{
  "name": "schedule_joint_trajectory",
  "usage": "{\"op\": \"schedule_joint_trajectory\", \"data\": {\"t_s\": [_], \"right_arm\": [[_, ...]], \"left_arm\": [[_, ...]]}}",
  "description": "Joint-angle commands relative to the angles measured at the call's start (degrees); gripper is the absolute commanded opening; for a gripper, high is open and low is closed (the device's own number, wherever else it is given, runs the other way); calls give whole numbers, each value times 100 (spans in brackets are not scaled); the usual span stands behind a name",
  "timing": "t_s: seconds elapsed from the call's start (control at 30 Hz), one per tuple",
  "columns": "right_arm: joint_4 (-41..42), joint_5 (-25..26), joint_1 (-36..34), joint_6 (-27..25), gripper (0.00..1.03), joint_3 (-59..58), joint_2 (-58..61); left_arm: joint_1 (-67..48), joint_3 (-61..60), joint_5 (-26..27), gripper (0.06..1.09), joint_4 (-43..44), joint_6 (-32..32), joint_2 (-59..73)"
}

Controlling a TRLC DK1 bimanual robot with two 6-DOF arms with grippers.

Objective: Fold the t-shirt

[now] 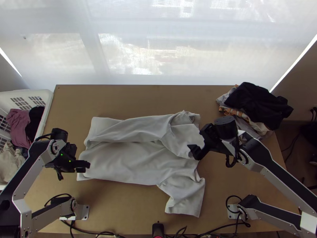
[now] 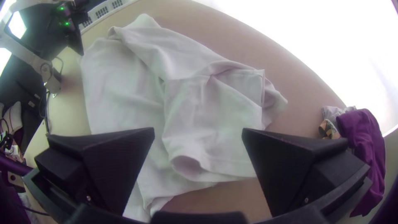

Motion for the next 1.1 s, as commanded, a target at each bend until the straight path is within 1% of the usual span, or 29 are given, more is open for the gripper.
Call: {"op": "schedule_joint_trajectory", "data": {"t_s": [0.0,0.07,0.1,0.13,0.3,0.4,0.5,0.63,0.73,0.87,0.93,1.07], "right_arm": [[-239,-12,72,-56,98,4,-201],[-310,-12,81,-74,98,-5,-263],[-336,-21,81,-74,98,-5,-298],[-362,-29,81,-74,98,-14,-333],[-529,-38,116,-74,98,-31,-474],[-626,-38,151,-83,98,-5,-527],[-732,-38,221,-109,98,57,-562],[-1233,-47,520,-258,98,215,-571],[-1901,-91,960,-461,98,171,-597],[-2498,-100,1549,-610,98,-128,-984],[-2683,-109,1856,-619,98,-233,-1107],[-2762,-109,2480,-628,98,-400,-1212]], "left_arm": [[-140,-36,5,63,168,-103,473],[-184,-71,14,54,239,-103,508],[-184,-97,23,51,274,-103,534],[-184,-97,23,51,283,-103,552],[-184,-124,32,30,344,-59,552],[-184,-124,32,22,353,-41,543],[-184,-124,23,9,406,-41,446],[-175,-88,14,9,432,-41,315],[-157,-80,23,9,432,-41,253],[-157,-97,23,9,441,-41,200],[-157,-97,14,9,458,-50,200],[-157,-115,14,9,476,-103,227]]}}
